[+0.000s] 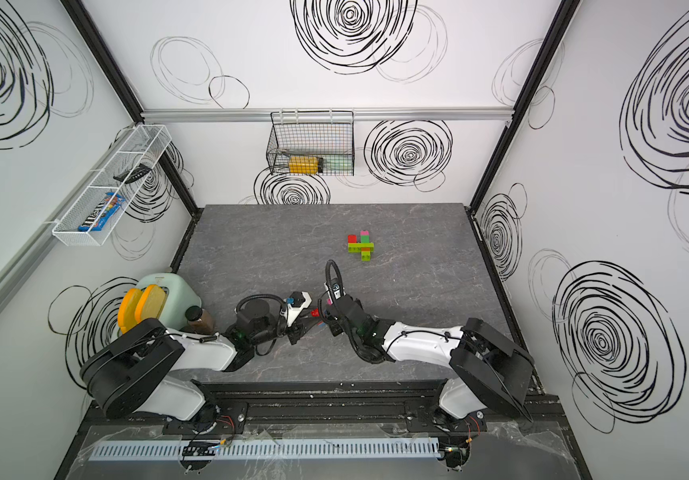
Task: Assemble the number 4 with lego
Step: Assemble the lego brick with the lego brick.
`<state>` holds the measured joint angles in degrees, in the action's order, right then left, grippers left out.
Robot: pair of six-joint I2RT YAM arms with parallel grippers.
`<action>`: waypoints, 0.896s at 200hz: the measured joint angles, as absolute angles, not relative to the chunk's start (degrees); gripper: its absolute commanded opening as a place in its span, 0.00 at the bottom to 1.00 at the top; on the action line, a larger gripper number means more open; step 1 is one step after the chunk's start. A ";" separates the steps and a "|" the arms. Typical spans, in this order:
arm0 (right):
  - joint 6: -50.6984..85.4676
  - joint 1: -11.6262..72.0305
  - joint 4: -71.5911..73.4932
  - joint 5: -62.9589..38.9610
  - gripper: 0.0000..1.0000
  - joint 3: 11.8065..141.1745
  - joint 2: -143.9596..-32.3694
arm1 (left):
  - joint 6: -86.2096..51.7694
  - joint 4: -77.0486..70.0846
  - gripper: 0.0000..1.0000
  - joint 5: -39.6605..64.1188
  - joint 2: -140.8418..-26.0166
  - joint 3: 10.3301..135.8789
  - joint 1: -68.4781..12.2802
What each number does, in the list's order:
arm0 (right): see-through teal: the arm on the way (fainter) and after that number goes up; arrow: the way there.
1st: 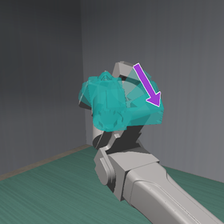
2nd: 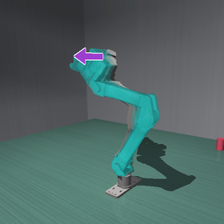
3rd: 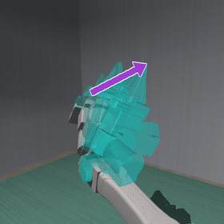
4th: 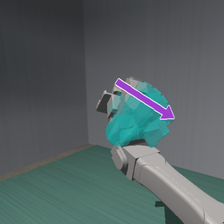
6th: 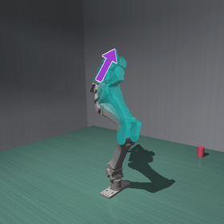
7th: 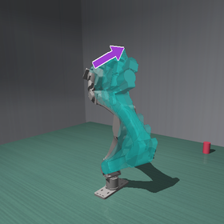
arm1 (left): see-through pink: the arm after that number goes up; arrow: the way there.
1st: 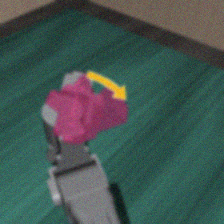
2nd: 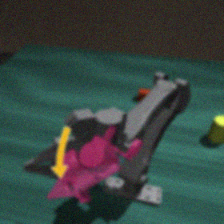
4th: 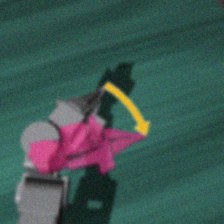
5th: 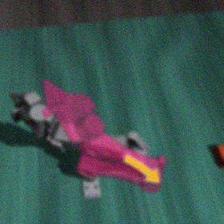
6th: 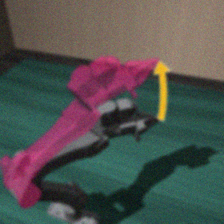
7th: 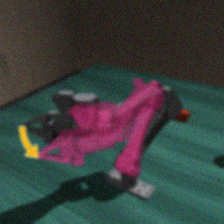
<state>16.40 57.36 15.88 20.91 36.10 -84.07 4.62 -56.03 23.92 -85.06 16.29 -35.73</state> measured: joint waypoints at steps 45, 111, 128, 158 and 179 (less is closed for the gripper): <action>16.36 57.36 15.92 20.88 0.00 36.10 -84.07 | 4.73 -56.12 0.00 23.24 -85.41 16.51 -35.73; 16.45 57.36 15.99 20.88 0.00 36.01 -84.36 | 4.73 -55.90 0.00 21.76 -86.35 17.30 -36.60; 16.58 57.36 16.47 20.86 0.00 35.73 -84.36 | 4.73 -55.88 0.00 21.65 -86.48 17.41 -36.73; 16.88 57.36 16.99 20.93 0.00 35.35 -84.31 | 4.71 -55.51 0.00 21.41 -86.35 17.52 -36.93; 16.93 57.36 17.28 20.91 0.00 35.20 -84.33 | 4.32 -55.37 0.00 20.97 -86.24 17.52 -37.08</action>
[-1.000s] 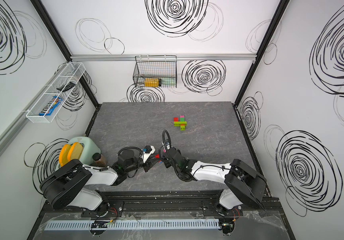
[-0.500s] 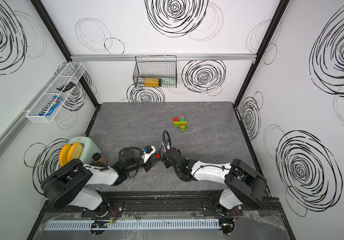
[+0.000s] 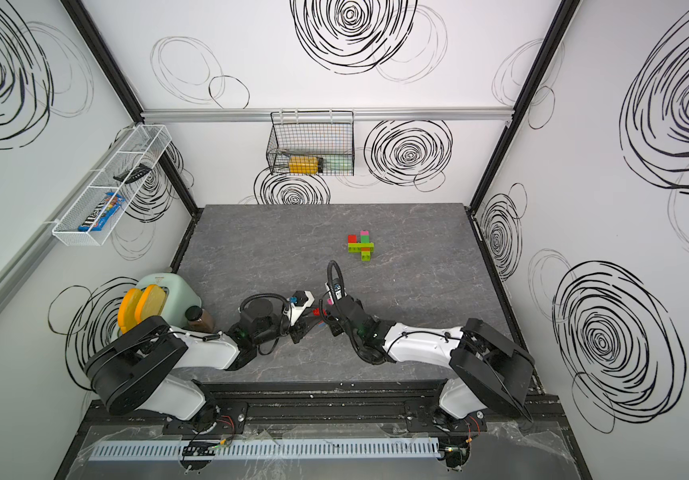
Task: Assemble the number 4 with lego
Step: Assemble the lego brick with the lego brick.
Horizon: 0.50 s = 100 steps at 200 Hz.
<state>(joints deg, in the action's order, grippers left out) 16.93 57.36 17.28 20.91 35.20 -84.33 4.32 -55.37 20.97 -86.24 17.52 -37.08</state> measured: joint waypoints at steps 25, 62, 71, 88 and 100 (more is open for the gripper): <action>16.91 57.36 17.32 20.88 0.00 35.20 -84.51 | 4.05 -55.31 0.00 20.64 -86.24 17.52 -37.52; 16.71 57.36 17.78 20.49 0.00 34.76 -84.44 | 2.44 -56.38 0.00 19.03 -86.28 16.25 -38.41; 16.56 57.36 17.89 20.23 0.00 34.68 -84.42 | 2.13 -56.90 0.00 18.70 -86.26 15.92 -38.59; 16.45 57.36 18.20 20.14 0.00 34.50 -84.44 | 1.87 -57.21 0.00 18.46 -86.39 15.84 -38.74; 16.45 57.36 18.52 20.14 0.00 34.48 -84.47 | 1.89 -57.49 0.00 18.13 -86.67 15.88 -39.00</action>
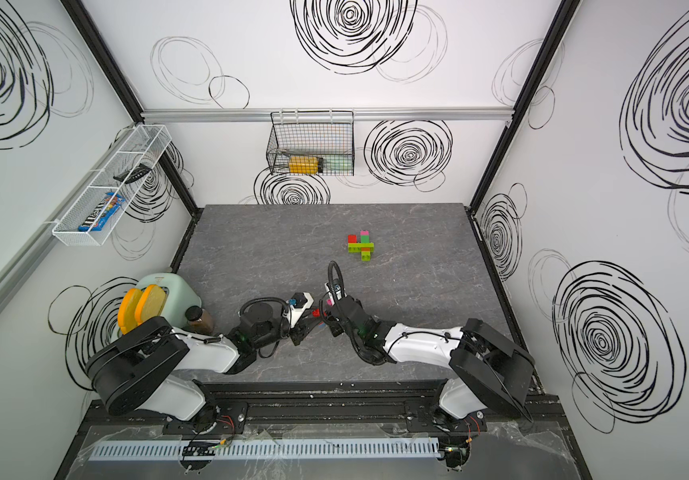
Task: Assemble the number 4 with lego
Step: Assemble the lego brick with the lego brick.
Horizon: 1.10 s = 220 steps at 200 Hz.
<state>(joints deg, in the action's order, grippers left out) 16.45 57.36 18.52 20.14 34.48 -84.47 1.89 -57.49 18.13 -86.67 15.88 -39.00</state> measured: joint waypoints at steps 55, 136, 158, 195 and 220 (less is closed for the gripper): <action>16.45 57.30 19.09 20.10 0.00 34.11 -84.49 | 1.96 -58.30 0.00 15.03 -87.50 15.88 -40.73; 16.43 57.12 20.01 19.84 0.00 33.74 -84.66 | 0.64 -62.41 0.00 14.68 -89.78 15.20 -40.84; 16.49 57.01 20.25 19.81 0.00 33.47 -84.66 | 0.62 -64.29 0.00 14.72 -90.78 15.05 -40.97; 16.49 57.01 20.49 19.79 0.00 33.26 -84.66 | 0.56 -64.82 0.00 14.37 -90.96 14.90 -41.17; 16.47 57.01 20.49 19.79 0.00 33.28 -84.66 | 0.58 -64.10 0.22 14.09 -89.91 14.90 -41.30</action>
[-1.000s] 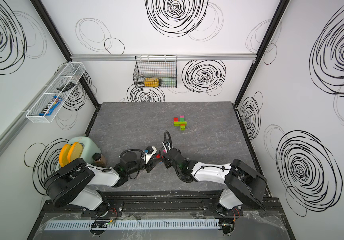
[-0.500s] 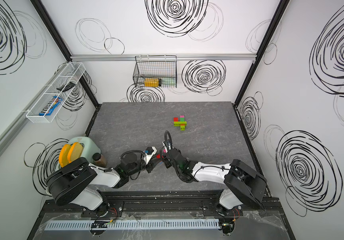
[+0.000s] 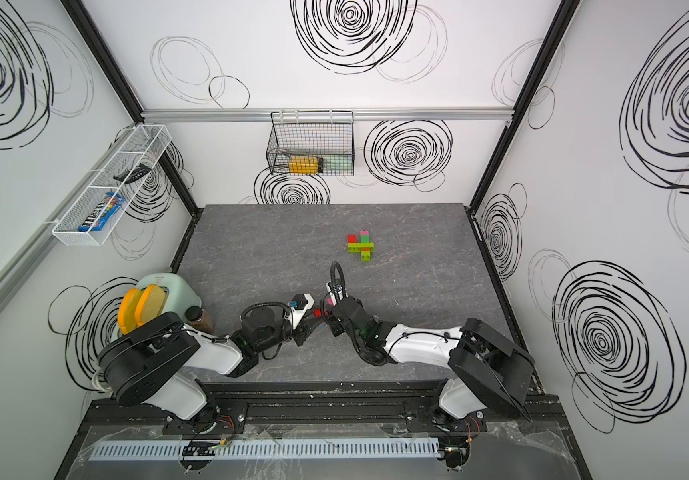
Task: Assemble the number 4 with lego
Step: Assemble the lego brick with the lego brick.
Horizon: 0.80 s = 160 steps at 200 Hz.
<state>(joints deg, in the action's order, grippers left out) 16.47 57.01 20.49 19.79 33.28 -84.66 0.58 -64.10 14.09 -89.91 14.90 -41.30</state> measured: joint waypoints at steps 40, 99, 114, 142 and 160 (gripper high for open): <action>16.38 57.06 20.45 19.03 0.00 33.41 -84.60 | 0.91 -61.41 0.34 13.85 -87.42 14.55 -41.47; 16.47 57.06 20.21 18.52 0.00 33.98 -84.60 | 0.97 -62.65 0.00 16.97 -87.61 14.00 -39.57; 16.49 57.06 20.23 18.02 0.00 33.98 -84.62 | 0.67 -63.42 0.00 16.99 -87.61 13.37 -39.51; 16.73 57.06 20.21 17.80 0.00 34.11 -84.77 | -0.12 -64.51 0.00 16.84 -88.23 12.88 -39.46; 16.95 57.10 20.03 17.74 0.00 34.44 -85.25 | -0.60 -65.30 0.00 16.47 -88.44 12.56 -39.48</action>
